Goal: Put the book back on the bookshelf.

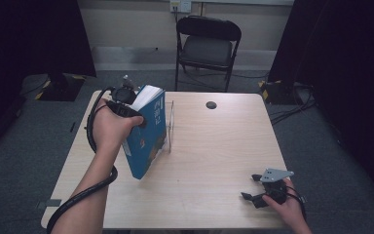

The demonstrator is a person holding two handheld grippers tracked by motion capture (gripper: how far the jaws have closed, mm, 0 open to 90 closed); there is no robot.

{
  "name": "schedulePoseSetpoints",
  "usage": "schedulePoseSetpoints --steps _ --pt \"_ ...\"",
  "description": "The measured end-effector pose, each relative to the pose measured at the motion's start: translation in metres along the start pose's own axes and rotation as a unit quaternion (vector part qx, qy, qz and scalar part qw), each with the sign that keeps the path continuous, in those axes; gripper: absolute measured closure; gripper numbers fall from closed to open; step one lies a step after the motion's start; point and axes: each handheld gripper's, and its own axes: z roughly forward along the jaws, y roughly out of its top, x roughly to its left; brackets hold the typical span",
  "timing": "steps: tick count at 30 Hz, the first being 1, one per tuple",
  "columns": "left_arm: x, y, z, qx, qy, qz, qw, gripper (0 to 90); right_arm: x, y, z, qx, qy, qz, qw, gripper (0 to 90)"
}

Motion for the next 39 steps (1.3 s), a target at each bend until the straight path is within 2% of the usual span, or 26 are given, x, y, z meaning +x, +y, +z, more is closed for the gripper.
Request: schedulePoseSetpoints --steps 7,15,18,25,35,39 --pt "0.001 0.006 0.000 0.000 0.012 -0.005 0.9999 61.9 0.000 0.000 0.000 0.000 0.000 0.000 1.0000 15.2" --pt "0.002 0.009 0.004 -0.007 0.009 -0.030 0.9995 62.0 0.000 0.000 0.000 0.000 0.001 -0.001 1.0000 15.2" --pt "0.000 0.011 0.006 -0.006 0.014 -0.031 0.9994 62.0 0.000 0.000 0.000 0.000 0.001 -0.001 1.0000 15.2" --pt "0.000 0.018 0.007 -0.009 0.025 -0.047 0.9985 62.0 0.000 0.000 0.000 0.000 0.001 -0.001 1.0000 15.2" --pt "-0.003 0.024 0.012 -0.007 0.036 -0.045 0.9983 62.0 0.000 0.000 0.000 0.000 0.001 -0.001 1.0000 15.1" --pt "-0.002 0.028 0.014 -0.003 0.033 -0.045 0.9984 62.0 0.000 0.000 0.000 0.000 0.001 -0.001 1.0000 15.2"
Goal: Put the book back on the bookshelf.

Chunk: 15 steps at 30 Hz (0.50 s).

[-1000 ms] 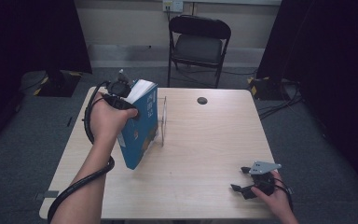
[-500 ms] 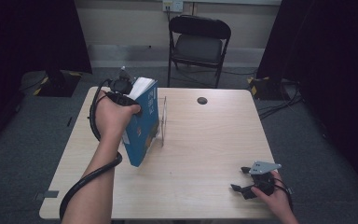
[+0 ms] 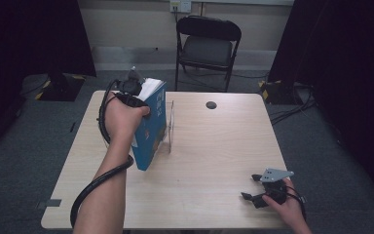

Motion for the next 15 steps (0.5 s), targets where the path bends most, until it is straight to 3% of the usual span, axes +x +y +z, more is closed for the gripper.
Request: schedulePoseSetpoints --steps 9,15 --pt "0.0007 0.0034 0.0039 -0.003 0.003 -0.016 0.9999 62.0 -0.0001 -0.0001 0.0001 0.000 0.000 -0.001 1.0000 15.2" --pt "-0.0011 0.0046 0.0077 -0.001 0.006 -0.014 0.9999 62.0 -0.0001 -0.0001 0.0001 0.000 0.000 -0.001 1.0000 15.2"
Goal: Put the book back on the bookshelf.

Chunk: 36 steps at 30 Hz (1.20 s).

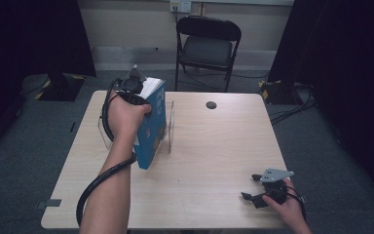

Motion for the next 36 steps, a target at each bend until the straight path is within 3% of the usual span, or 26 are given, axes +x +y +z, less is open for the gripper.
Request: schedulePoseSetpoints --steps 13,25,36 --pt "0.000 0.005 0.007 -0.005 0.004 -0.009 0.9999 62.0 0.000 0.000 0.000 0.000 0.000 0.000 1.0000 15.2" --pt "-0.003 0.011 0.013 0.003 0.010 -0.001 1.0000 62.0 0.000 0.000 0.000 0.000 0.000 0.000 1.0000 15.2" --pt "-0.002 0.014 0.017 -0.008 0.005 -0.009 0.9999 62.0 0.000 0.000 0.000 0.000 0.000 0.000 1.0000 15.2"
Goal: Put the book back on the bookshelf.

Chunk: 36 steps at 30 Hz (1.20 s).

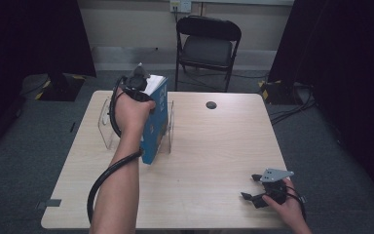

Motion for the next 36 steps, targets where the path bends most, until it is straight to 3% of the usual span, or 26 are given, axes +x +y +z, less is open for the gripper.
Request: schedulePoseSetpoints --steps 28,36 --pt "-0.005 0.010 0.017 -0.002 0.006 0.002 1.0000 62.0 0.000 0.000 0.000 0.000 0.000 -0.001 1.0000 15.1" --pt "-0.005 0.010 0.025 -0.009 0.011 -0.014 0.9998 62.0 0.000 0.000 0.000 0.000 0.000 -0.001 1.0000 15.2"
